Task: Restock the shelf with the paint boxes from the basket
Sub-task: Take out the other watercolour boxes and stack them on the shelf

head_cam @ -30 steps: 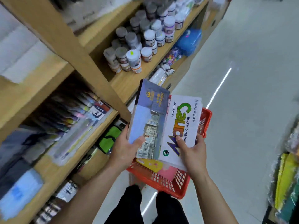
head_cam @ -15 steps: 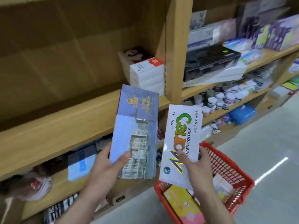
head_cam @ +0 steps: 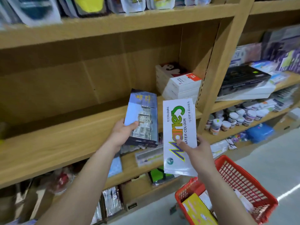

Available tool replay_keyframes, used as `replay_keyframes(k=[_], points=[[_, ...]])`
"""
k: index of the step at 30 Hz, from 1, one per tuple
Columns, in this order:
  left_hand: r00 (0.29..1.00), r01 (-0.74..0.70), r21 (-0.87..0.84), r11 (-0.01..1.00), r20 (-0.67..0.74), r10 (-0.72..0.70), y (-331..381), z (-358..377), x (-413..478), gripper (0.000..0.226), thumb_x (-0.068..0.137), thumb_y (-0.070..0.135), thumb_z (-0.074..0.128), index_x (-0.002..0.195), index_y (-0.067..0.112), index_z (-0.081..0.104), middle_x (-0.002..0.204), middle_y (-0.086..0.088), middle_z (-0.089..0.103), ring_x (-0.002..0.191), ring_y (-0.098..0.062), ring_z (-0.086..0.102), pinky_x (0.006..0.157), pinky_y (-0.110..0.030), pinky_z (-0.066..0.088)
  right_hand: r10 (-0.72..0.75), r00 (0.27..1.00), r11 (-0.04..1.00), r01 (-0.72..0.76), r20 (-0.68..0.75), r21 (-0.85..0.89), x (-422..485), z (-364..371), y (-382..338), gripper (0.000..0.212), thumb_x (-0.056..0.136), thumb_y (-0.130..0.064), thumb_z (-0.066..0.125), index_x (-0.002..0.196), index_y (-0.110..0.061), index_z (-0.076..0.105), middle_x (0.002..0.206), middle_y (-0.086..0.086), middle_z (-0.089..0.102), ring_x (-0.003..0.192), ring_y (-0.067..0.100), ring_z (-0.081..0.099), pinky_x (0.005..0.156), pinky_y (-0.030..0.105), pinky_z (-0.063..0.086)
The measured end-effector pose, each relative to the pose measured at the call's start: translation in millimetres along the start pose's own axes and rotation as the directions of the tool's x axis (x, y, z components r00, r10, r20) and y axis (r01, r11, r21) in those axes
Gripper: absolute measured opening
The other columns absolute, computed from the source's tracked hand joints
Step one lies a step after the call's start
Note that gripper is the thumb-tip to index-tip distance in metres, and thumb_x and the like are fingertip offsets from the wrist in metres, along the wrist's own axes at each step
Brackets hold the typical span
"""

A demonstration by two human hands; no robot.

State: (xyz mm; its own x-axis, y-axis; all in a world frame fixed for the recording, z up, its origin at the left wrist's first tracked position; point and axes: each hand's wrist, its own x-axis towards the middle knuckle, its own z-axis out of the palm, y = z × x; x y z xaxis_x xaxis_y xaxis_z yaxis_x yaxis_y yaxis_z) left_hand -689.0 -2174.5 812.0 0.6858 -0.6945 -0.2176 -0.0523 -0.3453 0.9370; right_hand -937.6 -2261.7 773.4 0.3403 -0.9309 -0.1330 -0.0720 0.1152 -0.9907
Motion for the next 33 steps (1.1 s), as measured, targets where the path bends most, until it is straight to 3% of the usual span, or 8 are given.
replay_keyframes(k=[4,8,11,14,20,24,28,33], points=[[0.999,0.010,0.166,0.986,-0.037,-0.004,-4.4,-0.3,15.4,0.026,0.088,0.045,0.071,0.092,0.019,0.071,0.091,-0.001,0.076,0.099,-0.032,0.072,0.075,-0.031,0.052,0.006,0.999,0.998,-0.004,0.032,-0.059,8.4,5.9,-17.0,0.034,0.081,-0.027,0.088,0.110,-0.017,0.072,0.102,-0.007,0.082,0.089,0.013,0.079,0.067,0.025,0.056],[0.999,0.003,0.228,0.974,-0.045,0.007,-15.9,-3.8,3.6,0.070,0.071,0.074,0.062,0.117,0.022,0.064,0.113,0.003,0.073,0.104,-0.025,0.069,0.094,-0.046,0.055,0.033,0.997,0.997,-0.028,0.067,-0.068,16.1,6.4,-35.6,0.034,0.083,-0.025,0.086,0.112,-0.015,0.073,0.104,-0.003,0.082,0.090,0.020,0.080,0.075,0.038,0.063],[0.996,-0.080,0.123,0.989,-0.030,0.084,-35.7,-8.2,-11.1,0.069,0.085,0.061,0.065,0.142,0.024,0.052,0.126,0.012,0.064,0.115,-0.014,0.063,0.099,-0.039,0.052,0.019,0.995,0.999,-0.015,0.101,-0.043,23.0,9.6,-57.0,0.036,0.080,-0.027,0.083,0.112,-0.018,0.070,0.095,-0.007,0.083,0.076,0.013,0.080,0.056,0.029,0.060],[0.989,-0.143,0.036,0.989,0.034,0.142,-53.7,-13.0,-20.8,0.051,0.094,0.043,0.066,0.142,0.028,0.055,0.130,0.014,0.067,0.116,-0.008,0.065,0.100,-0.035,0.052,0.023,0.986,1.000,-0.023,0.163,-0.001,33.7,22.7,-83.1,0.045,0.072,-0.029,0.068,0.115,-0.019,0.062,0.080,-0.009,0.082,0.065,0.013,0.078,0.047,0.025,0.056],[0.978,-0.197,-0.165,0.966,0.037,0.205,-56.4,-19.7,-24.9,0.043,0.094,0.035,0.068,0.135,0.028,0.057,0.129,0.016,0.066,0.123,-0.002,0.060,0.104,-0.025,0.050,0.072,0.962,0.997,-0.073,0.264,-0.006,63.8,74.3,-110.8,0.015,0.093,-0.013,0.067,0.106,-0.011,0.072,0.091,0.007,0.084,0.083,0.027,0.081,0.072,0.042,0.067],[0.970,-0.206,-0.154,0.966,0.098,0.223,-62.5,-20.4,-26.7,0.086,0.065,0.054,0.082,0.142,0.031,0.051,0.142,0.012,0.059,0.133,-0.006,0.053,0.109,-0.033,0.045,0.097,0.976,0.983,-0.063,0.195,-0.171,78.5,92.6,-93.1,0.011,0.089,-0.021,0.073,0.094,-0.012,0.075,0.096,0.009,0.082,0.094,0.032,0.078,0.091,0.049,0.061],[0.972,-0.231,0.049,0.972,0.060,0.228,-62.6,-12.4,-24.5,0.083,0.055,0.059,0.086,0.121,0.076,0.038,0.124,0.048,0.054,0.120,0.014,0.054,0.094,-0.022,0.049,-0.085,0.993,0.927,0.109,0.081,-0.360,93.2,89.0,-86.8,0.011,0.092,-0.024,0.067,0.082,-0.020,0.070,0.084,-0.008,0.072,0.090,0.024,0.072,0.073,0.036,0.055],[0.944,-0.297,0.161,0.941,-0.098,0.315,-58.8,3.3,-20.7,0.084,0.056,0.070,0.075,0.129,0.069,0.034,0.114,0.039,0.064,0.105,0.005,0.066,0.082,-0.021,0.056,-0.162,0.984,0.964,0.173,0.073,-0.200,64.5,68.8,-68.4,0.034,0.088,-0.048,0.059,0.118,-0.035,0.067,0.103,-0.019,0.071,0.099,0.010,0.071,0.071,0.025,0.049]])
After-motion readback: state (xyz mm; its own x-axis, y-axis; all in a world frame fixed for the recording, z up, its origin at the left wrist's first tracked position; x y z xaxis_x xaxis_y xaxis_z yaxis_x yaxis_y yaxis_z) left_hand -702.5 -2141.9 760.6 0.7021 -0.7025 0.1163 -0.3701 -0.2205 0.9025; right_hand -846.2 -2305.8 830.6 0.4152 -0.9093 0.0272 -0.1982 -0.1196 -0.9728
